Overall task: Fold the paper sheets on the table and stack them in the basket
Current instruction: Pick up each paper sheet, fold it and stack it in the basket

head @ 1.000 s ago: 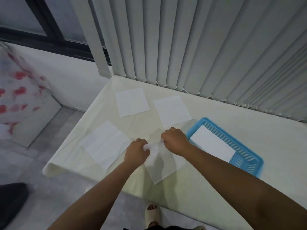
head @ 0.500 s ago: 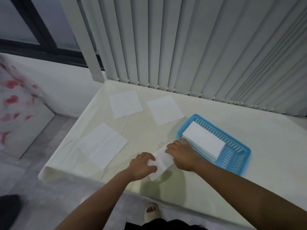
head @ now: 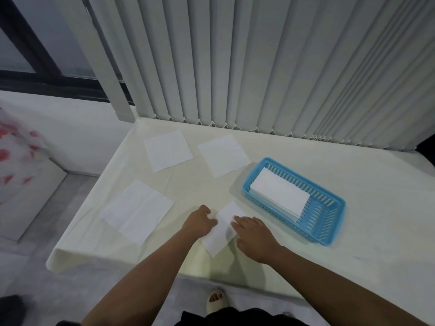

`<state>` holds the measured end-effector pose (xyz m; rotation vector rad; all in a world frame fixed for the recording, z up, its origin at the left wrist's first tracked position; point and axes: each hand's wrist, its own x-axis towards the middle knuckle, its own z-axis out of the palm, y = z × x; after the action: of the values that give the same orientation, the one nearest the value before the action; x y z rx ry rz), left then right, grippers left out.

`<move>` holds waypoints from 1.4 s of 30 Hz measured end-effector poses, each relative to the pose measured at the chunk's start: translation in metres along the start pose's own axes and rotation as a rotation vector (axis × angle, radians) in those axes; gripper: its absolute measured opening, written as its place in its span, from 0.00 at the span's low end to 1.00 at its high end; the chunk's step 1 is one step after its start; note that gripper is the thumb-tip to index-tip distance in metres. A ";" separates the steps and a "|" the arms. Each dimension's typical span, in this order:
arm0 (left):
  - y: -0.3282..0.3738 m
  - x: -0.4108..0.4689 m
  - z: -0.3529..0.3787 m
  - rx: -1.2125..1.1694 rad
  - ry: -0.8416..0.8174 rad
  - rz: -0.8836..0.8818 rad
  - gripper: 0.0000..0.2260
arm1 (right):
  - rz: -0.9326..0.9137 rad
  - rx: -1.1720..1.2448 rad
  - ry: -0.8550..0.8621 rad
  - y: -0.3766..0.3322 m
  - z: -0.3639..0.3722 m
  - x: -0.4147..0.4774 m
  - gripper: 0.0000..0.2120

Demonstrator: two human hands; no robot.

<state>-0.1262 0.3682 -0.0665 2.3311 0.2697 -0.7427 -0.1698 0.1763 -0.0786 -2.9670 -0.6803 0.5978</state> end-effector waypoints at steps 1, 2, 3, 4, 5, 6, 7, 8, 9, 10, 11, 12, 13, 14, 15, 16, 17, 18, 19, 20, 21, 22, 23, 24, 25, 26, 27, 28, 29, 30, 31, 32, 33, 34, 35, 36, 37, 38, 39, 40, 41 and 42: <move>0.001 0.002 0.001 0.020 0.000 0.003 0.19 | 0.002 0.006 0.006 0.002 0.001 -0.002 0.26; 0.003 0.005 0.003 0.035 0.006 0.012 0.18 | 0.005 0.019 0.014 0.004 0.003 -0.005 0.25; 0.005 0.007 0.004 0.049 0.011 0.019 0.15 | 0.010 0.036 0.027 0.006 0.004 -0.007 0.25; 0.008 0.010 0.005 0.062 0.014 0.026 0.12 | 0.015 0.053 0.033 0.008 0.004 -0.009 0.25; 0.010 0.011 0.006 0.075 0.012 0.029 0.09 | 0.020 0.061 0.031 0.010 0.005 -0.011 0.25; 0.013 0.012 0.007 0.088 0.011 0.030 0.08 | 0.026 0.066 0.023 0.012 0.005 -0.013 0.25; 0.015 0.013 0.008 0.102 0.011 0.035 0.08 | 0.031 0.069 0.017 0.014 0.005 -0.014 0.25; 0.017 0.014 0.008 0.117 0.016 0.047 0.09 | 0.037 0.076 0.018 0.015 0.006 -0.016 0.25; 0.019 0.014 0.009 0.126 0.023 0.060 0.09 | 0.042 0.085 0.021 0.016 0.006 -0.017 0.25; 0.020 0.015 0.008 0.118 0.026 0.067 0.10 | 0.046 0.093 0.024 0.016 0.005 -0.019 0.24; 0.021 0.016 0.007 0.102 0.022 0.070 0.11 | 0.047 0.101 0.027 0.017 0.004 -0.020 0.24; 0.023 0.016 0.006 0.090 0.006 0.070 0.12 | 0.048 0.109 0.030 0.017 0.004 -0.021 0.24; 0.025 0.016 0.003 0.093 -0.018 0.076 0.12 | 0.051 0.120 0.032 0.017 0.003 -0.021 0.24; 0.027 0.015 0.000 0.106 -0.046 0.084 0.10 | 0.056 0.131 0.034 0.018 0.003 -0.021 0.23; 0.028 0.015 -0.003 0.114 -0.063 0.096 0.08 | 0.060 0.134 0.043 0.017 0.003 -0.021 0.22; 0.029 0.014 -0.006 0.107 -0.061 0.100 0.07 | 0.069 0.127 0.061 0.017 0.002 -0.021 0.20; 0.030 0.013 -0.010 0.085 -0.032 0.106 0.06 | 0.093 0.124 0.083 0.015 0.000 -0.020 0.19; 0.030 0.013 -0.015 0.042 0.012 0.102 0.06 | 0.138 0.144 0.103 0.013 -0.003 -0.019 0.17; 0.030 0.013 -0.020 -0.031 0.061 0.093 0.06 | 0.209 0.219 0.108 0.009 -0.006 -0.018 0.16; 0.030 0.012 -0.025 -0.137 0.109 0.074 0.06 | 0.289 0.349 0.100 0.005 -0.012 -0.016 0.16; 0.031 0.011 -0.029 -0.265 0.151 0.053 0.06 | 0.368 0.521 0.080 0.000 -0.018 -0.014 0.17; 0.034 0.009 -0.034 -0.400 0.191 0.036 0.05 | 0.437 0.720 0.054 -0.004 -0.026 -0.011 0.19; 0.037 0.006 -0.037 -0.535 0.220 0.026 0.04 | 0.505 0.935 0.021 -0.009 -0.033 -0.008 0.21; 0.042 0.002 -0.039 -0.662 0.237 0.026 0.03 | 0.575 1.148 -0.022 -0.013 -0.040 -0.005 0.24; 0.047 -0.001 -0.041 -0.780 0.245 0.035 0.04 | 0.630 1.337 -0.062 -0.017 -0.046 -0.001 0.27; 0.051 -0.004 -0.041 -0.886 0.247 0.052 0.06 | 0.661 1.501 -0.081 -0.020 -0.050 0.002 0.28; 0.055 -0.009 -0.041 -0.981 0.243 0.073 0.06 | 0.672 1.652 -0.073 -0.022 -0.054 0.007 0.28; 0.058 -0.011 -0.040 -1.056 0.235 0.088 0.07 | 0.670 1.792 -0.039 -0.024 -0.060 0.011 0.26; 0.060 -0.014 -0.039 -1.114 0.224 0.099 0.07 | 0.660 1.915 0.015 -0.025 -0.067 0.014 0.22; 0.062 -0.015 -0.038 -1.149 0.214 0.108 0.07 | 0.646 2.018 0.083 -0.025 -0.074 0.017 0.17; 0.064 -0.016 -0.036 -1.174 0.203 0.124 0.06 | 0.626 2.089 0.156 -0.024 -0.082 0.019 0.12; 0.066 -0.018 -0.035 -1.194 0.188 0.145 0.05 | 0.605 2.120 0.227 -0.022 -0.089 0.019 0.07; 0.069 -0.019 -0.033 -1.208 0.170 0.160 0.04 | 0.591 2.107 0.293 -0.019 -0.095 0.018 0.04; 0.072 -0.020 -0.032 -1.218 0.154 0.164 0.04 | 0.587 2.060 0.349 -0.016 -0.099 0.017 0.02; 0.075 -0.020 -0.031 -1.234 0.134 0.160 0.05 | 0.597 1.988 0.397 -0.012 -0.102 0.014 0.01; 0.079 -0.019 -0.030 -1.254 0.114 0.153 0.05 | 0.615 1.903 0.440 -0.007 -0.104 0.010 0.03; 0.083 -0.018 -0.030 -1.273 0.096 0.144 0.05 | 0.639 1.821 0.479 -0.002 -0.105 0.006 0.04; 0.088 -0.016 -0.028 -1.284 0.084 0.134 0.05 | 0.664 1.754 0.517 0.004 -0.104 0.001 0.06; 0.093 -0.013 -0.027 -1.291 0.075 0.127 0.05 | 0.684 1.707 0.551 0.011 -0.104 -0.005 0.07; 0.100 -0.011 -0.026 -1.294 0.066 0.123 0.05 | 0.702 1.672 0.576 0.019 -0.103 -0.011 0.07; 0.106 -0.008 -0.024 -1.295 0.056 0.118 0.04 | 0.717 1.647 0.593 0.026 -0.101 -0.018 0.08; 0.113 -0.005 -0.021 -1.291 0.046 0.113 0.04 | 0.731 1.632 0.605 0.033 -0.099 -0.025 0.07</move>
<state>-0.0786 0.2965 0.0098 1.1149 0.4551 -0.2726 -0.1391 0.1402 0.0178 -1.4967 0.6997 0.0549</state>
